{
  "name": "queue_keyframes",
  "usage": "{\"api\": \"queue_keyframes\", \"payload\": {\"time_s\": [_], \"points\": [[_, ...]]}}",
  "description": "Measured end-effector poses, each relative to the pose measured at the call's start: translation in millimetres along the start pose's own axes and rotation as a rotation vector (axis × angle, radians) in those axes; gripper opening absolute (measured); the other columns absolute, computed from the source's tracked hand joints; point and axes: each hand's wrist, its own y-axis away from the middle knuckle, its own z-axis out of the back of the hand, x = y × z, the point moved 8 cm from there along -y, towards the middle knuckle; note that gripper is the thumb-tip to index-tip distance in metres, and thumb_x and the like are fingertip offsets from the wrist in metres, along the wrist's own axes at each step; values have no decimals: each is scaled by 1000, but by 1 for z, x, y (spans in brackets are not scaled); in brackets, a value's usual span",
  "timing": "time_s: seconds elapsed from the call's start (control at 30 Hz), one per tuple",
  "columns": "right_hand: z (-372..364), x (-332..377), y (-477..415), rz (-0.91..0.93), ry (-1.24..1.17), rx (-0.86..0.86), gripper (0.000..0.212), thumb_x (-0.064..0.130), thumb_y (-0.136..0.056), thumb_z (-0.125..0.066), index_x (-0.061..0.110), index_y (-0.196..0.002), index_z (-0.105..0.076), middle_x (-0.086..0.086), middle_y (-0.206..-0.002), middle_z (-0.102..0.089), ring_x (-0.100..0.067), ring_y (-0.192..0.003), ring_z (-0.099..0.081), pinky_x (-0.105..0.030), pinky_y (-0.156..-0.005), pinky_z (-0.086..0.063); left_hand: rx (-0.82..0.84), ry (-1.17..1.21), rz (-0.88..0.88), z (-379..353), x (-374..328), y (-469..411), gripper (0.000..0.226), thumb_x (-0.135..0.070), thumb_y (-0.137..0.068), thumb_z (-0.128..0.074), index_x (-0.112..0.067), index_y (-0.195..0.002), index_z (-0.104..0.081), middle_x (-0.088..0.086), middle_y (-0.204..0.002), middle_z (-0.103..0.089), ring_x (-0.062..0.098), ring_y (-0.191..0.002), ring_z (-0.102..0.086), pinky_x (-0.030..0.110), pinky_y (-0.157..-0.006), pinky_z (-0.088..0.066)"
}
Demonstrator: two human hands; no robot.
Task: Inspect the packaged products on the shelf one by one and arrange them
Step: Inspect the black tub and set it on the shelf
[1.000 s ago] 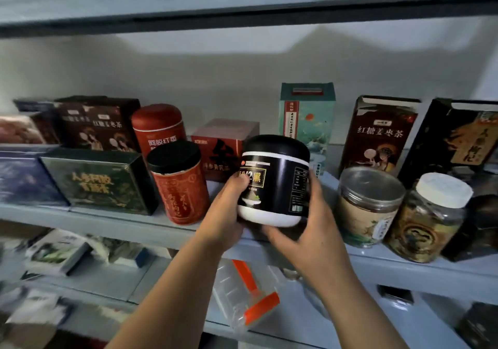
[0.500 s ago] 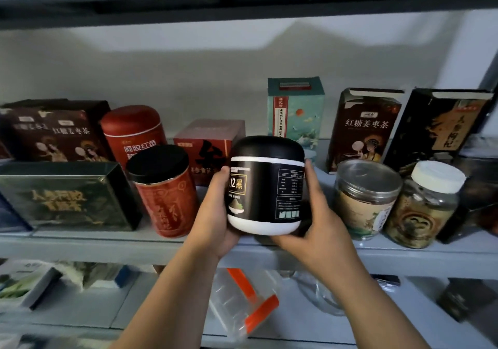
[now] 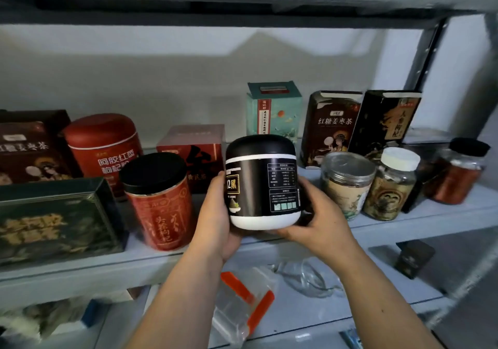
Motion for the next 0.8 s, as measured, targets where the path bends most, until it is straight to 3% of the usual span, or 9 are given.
{"api": "queue_keyframes", "payload": {"time_s": [0.1,0.2,0.27,0.33,0.43,0.53,0.6,0.7,0.8], "points": [[-1,2,1,15,-5,3,100,29,-61,-100,55,-139,-44,29,-131,-63,8,-123,-58,-24,-104,-50,5,-9,16,0,2,1,46,-46,-98,-46,-19,-89,-81,12,-102,-76,27,-92,-73,43,-92,-54],[-4,8,3,15,-39,59,119,53,-52,-95,66,-145,-23,41,-137,-51,14,-131,-47,-11,-103,-41,-5,-5,9,-1,-1,6,48,-50,-82,-56,-16,-108,-77,16,-119,-73,28,-104,-72,45,-97,-54],[-5,11,3,20,-97,94,125,65,-52,-91,59,-153,-19,32,-145,-48,8,-137,-45,-20,-109,-41,-9,-9,12,-1,-2,8,53,-51,-80,-56,-15,-115,-73,16,-119,-74,26,-104,-73,44,-93,-54],[-4,11,3,28,-184,114,120,64,-58,-91,59,-154,-20,21,-151,-47,-1,-141,-45,-32,-111,-44,-20,-17,17,0,-1,9,52,-53,-85,-53,-17,-119,-71,14,-116,-75,26,-103,-74,44,-89,-54],[0,10,5,10,-319,122,99,64,-68,-86,71,-145,-25,29,-144,-51,-5,-136,-53,-27,-103,-51,-66,-2,28,5,0,6,43,-46,-102,-43,-18,-128,-64,12,-114,-76,30,-100,-74,56,-86,-58],[0,6,5,25,-389,123,84,55,-85,-72,61,-151,-21,36,-144,-49,-3,-136,-53,-22,-104,-48,-77,-23,-42,8,-6,6,37,-37,-99,-51,-20,-131,-57,11,-115,-75,29,-98,-75,64,-84,-56],[-5,5,5,27,-422,159,91,48,-85,-74,52,-152,-13,34,-147,-48,-1,-140,-48,-18,-105,-45,-29,-52,-26,6,-3,8,55,-40,-86,-60,-16,-135,-58,15,-125,-71,30,-107,-72,56,-84,-60],[-7,0,7,28,-428,164,116,56,-71,-88,48,-155,-9,26,-153,-46,-8,-145,-44,-29,-111,-44,72,-81,25,1,4,15,59,-42,-77,-76,-16,-129,-69,18,-131,-68,30,-115,-69,41,-79,-62],[-4,-1,6,32,-444,165,124,60,-62,-91,44,-158,-14,22,-152,-48,-11,-143,-47,-34,-110,-47,201,-70,81,-9,9,20,72,-52,-53,-94,-20,-115,-78,17,-127,-70,31,-111,-71,47,-78,-61]]}}
